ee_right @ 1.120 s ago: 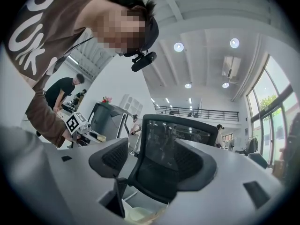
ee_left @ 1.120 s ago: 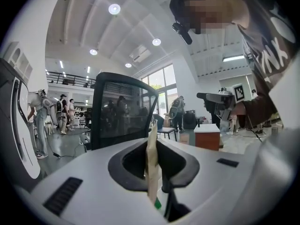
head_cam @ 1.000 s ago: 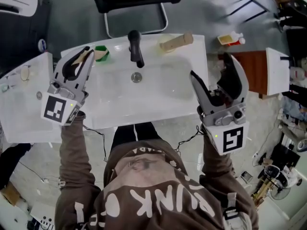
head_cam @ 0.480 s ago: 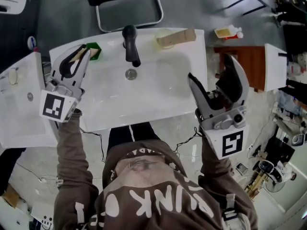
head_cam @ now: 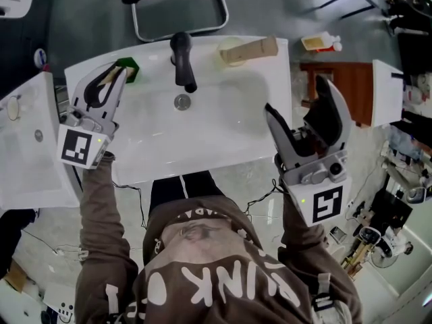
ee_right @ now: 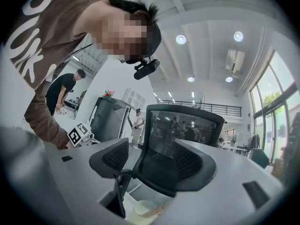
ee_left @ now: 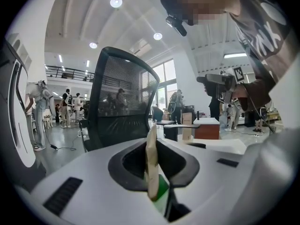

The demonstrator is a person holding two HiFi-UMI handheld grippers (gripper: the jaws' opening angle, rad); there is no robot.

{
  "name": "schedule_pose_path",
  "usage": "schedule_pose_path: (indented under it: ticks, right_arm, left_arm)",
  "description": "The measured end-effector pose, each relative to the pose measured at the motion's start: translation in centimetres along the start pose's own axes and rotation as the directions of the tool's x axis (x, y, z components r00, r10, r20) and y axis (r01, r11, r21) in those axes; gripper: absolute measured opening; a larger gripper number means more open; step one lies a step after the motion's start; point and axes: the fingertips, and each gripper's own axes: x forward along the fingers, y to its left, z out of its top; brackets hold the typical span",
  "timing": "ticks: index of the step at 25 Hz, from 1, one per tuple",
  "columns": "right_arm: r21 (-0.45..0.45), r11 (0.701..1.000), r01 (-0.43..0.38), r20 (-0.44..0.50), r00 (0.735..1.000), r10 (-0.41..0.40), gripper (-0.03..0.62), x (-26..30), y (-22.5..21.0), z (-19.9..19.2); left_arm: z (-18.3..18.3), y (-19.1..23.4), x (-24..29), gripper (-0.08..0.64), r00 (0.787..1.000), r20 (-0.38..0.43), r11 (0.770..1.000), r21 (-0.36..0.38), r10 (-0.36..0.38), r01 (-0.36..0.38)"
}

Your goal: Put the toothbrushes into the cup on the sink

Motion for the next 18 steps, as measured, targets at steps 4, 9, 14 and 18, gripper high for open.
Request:
schedule_pose_path:
  ticks: [4, 9, 14, 18]
  right_arm:
    - [0.000, 1.000, 0.001, -0.001, 1.000, -0.001, 0.308, -0.1, 0.0, 0.1]
    - [0.003, 1.000, -0.002, 0.006, 1.000, 0.001, 0.307, -0.1, 0.1, 0.2]
    - [0.009, 1.000, 0.001, 0.028, 1.000, -0.002, 0.307, -0.3, 0.4, 0.3]
    - [0.013, 1.000, 0.002, 0.054, 0.999, -0.003, 0.307, -0.6, 0.5, 1.3]
  left_arm:
    - [0.6, 0.0, -0.1, 0.051, 1.000, 0.016, 1.000, 0.007, 0.002, -0.002]
    - [2.2, -0.5, -0.5, 0.093, 0.997, 0.073, 1.000, 0.009, -0.024, 0.023]
    - [4.2, -1.4, -1.3, 0.179, 0.994, 0.103, 0.999, 0.032, -0.037, 0.034]
    - [8.4, -2.5, -3.0, 0.196, 0.988, 0.149, 0.997, 0.077, -0.043, 0.032]
